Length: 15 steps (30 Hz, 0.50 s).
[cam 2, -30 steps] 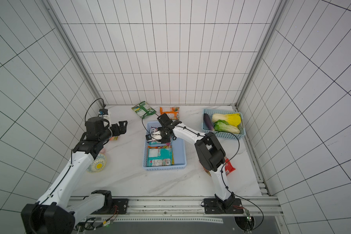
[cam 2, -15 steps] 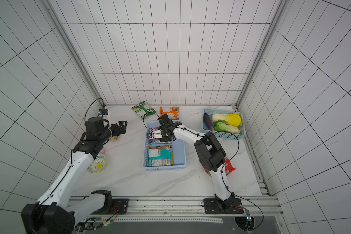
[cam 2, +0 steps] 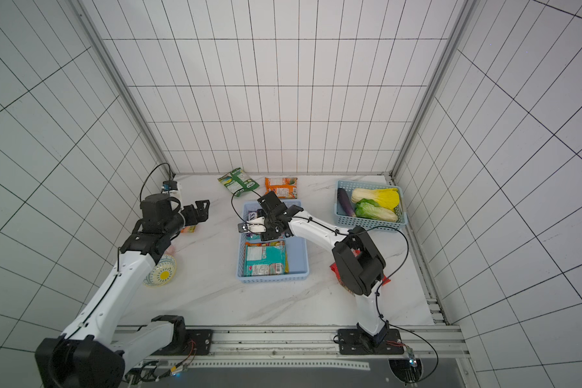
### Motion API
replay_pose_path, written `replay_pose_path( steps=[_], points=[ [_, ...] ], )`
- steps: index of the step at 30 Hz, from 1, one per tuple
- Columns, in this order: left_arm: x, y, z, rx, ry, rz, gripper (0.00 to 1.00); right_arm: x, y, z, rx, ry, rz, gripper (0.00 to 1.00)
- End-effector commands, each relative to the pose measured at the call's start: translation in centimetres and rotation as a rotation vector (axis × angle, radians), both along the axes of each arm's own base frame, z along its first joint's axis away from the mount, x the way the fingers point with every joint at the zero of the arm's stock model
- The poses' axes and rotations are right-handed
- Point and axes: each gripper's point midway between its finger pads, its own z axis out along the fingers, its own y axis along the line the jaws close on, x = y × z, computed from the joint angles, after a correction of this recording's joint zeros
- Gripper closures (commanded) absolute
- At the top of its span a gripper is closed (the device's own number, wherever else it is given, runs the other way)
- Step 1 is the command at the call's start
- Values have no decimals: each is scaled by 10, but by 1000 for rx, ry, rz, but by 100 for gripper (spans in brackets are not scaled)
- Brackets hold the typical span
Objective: Put the candies in the basket
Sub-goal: Place the candy in the basket, then pick up the candy at the center of the board.
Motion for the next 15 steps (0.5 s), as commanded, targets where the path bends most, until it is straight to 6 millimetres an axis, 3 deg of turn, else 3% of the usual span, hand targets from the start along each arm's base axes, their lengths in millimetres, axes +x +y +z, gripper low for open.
replay_pose_path(
  steps=[1,6,7,15],
  points=[
    [5,7,12,17,-27,29,2,-12,-4,24,58,19,-21,22],
    [7,21,8,27,-4,81,1,-18,-22,47,101,2,-80,11],
    [8,23,8,28,-3,93,2,-19,-25,51,113,5,-105,0],
    [15,40,-2,11,28,168,2,-25,-56,87,220,-37,-233,1]
  ],
)
